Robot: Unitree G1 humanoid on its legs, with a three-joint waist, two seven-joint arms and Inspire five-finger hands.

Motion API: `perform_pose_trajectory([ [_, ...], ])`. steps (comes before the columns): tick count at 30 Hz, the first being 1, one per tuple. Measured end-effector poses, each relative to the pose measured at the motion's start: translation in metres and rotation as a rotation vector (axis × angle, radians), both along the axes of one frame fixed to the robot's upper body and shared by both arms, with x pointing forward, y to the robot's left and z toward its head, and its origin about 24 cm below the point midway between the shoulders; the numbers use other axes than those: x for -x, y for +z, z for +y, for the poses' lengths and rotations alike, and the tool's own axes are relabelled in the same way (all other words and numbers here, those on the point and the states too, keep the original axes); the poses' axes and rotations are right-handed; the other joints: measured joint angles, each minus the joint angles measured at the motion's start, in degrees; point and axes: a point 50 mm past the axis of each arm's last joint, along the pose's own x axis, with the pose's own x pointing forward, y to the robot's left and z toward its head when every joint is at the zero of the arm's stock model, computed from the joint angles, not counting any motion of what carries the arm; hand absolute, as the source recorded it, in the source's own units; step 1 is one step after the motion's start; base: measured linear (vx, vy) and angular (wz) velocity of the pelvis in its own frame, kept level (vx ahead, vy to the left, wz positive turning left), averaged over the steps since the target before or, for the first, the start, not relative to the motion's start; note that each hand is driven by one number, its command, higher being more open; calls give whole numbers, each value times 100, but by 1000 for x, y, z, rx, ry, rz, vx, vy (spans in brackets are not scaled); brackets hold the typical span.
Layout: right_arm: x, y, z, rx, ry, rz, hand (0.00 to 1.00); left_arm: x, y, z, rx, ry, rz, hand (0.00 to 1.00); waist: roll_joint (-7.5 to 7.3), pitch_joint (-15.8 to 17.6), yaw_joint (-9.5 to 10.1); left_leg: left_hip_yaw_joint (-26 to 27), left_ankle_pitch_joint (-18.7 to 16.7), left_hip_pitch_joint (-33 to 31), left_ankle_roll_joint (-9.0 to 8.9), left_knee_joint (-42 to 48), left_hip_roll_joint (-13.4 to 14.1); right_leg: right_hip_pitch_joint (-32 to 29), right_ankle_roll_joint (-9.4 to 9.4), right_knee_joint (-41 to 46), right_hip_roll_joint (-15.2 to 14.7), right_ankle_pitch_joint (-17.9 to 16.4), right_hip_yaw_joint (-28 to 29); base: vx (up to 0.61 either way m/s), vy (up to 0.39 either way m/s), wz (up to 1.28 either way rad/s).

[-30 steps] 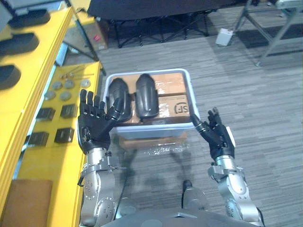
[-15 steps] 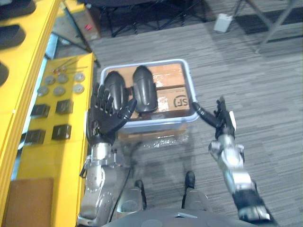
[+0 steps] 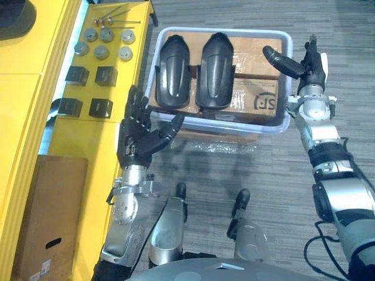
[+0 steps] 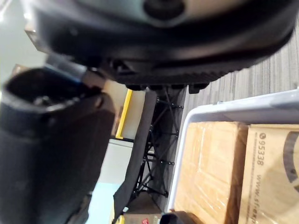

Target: Walk over and take three plastic housings, then place them on the shelf

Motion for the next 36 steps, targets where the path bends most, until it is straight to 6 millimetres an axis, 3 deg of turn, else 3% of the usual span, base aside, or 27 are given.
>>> perform_pose_trajectory([
  [5, -11, 29, 6, 101, 32, 39, 100, -9, -7, -13, -16, -51, 27, 100, 137, 193, 112, -52, -3, -196, 1, 174, 10, -93, -2, 32, 20, 1, -46, -63, 9, 4],
  [9, -16, 39, 8, 144, 28, 76, 100, -13, -13, -22, -24, -81, 55, 100, 225, 265, 167, -105, -2, -325, 2, 249, 24, -192, -11, 103, 36, -4, -84, -55, -1, 4],
  [17, -18, 30, -2, 186, -48, 201, 100, -14, -19, -25, -18, -61, 94, 100, 288, 309, 288, -154, 37, -371, 9, 250, 18, -192, -12, 107, 32, -4, -176, -14, 1, 4],
  [22, -14, 47, -22, 216, -132, 212, 100, -16, -22, -31, -10, -69, 110, 100, 483, 396, 448, -213, 102, -398, -6, 186, 10, -214, -16, 109, 28, -6, -241, -8, -4, 5],
  [36, -7, 60, -44, 388, -220, 272, 100, -14, -37, -43, -13, -98, 180, 100, 508, 388, 750, -492, 460, -505, -79, -269, -7, -403, -125, 225, -12, -93, -574, -12, -15, 10],
])
